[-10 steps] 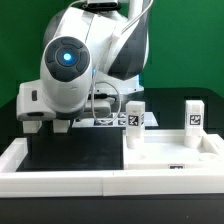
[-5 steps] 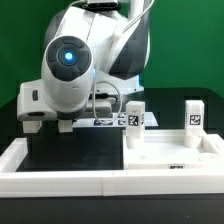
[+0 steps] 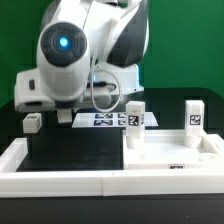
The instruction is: Assemble square table
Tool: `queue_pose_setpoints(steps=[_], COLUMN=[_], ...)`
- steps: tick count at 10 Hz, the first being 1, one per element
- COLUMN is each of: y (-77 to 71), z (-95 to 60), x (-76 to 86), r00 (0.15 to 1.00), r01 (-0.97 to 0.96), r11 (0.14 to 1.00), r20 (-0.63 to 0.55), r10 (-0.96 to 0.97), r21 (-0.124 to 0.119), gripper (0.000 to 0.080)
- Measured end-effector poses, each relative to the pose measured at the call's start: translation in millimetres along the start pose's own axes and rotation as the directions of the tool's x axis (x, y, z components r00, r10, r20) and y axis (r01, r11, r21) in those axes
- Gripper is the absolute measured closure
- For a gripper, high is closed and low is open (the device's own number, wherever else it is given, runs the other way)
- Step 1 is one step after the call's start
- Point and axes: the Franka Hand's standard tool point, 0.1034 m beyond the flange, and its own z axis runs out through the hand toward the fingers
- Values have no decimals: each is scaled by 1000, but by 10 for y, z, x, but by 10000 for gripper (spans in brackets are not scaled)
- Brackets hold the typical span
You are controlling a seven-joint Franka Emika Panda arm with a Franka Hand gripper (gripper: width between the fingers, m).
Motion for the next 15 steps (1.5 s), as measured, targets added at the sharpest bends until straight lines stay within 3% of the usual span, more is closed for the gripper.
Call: queue_pose_setpoints(steps=[3, 7, 8, 10, 12, 13, 14, 15], y=[-71, -42, -48, -98, -88, -57, -63, -43], z=[-395, -407, -485, -841, -1076, -1092, -1069, -1101], x=[-346, -236, -163, -92, -127, -65, -73, -53], r00=[1000, 980, 966, 926, 894, 854, 830, 788], r01=[7, 20, 17, 18, 19, 17, 17, 16], r11=[999, 1000, 1000, 1000, 1000, 1000, 1000, 999], r20=[-18, -197, -258, -377, -447, -519, -557, -615], r10=[-7, -16, -13, -15, -17, -24, -23, -32], r21=[35, 17, 13, 4, 0, -18, -17, -32], gripper=[511, 511, 511, 511, 509, 509, 509, 509])
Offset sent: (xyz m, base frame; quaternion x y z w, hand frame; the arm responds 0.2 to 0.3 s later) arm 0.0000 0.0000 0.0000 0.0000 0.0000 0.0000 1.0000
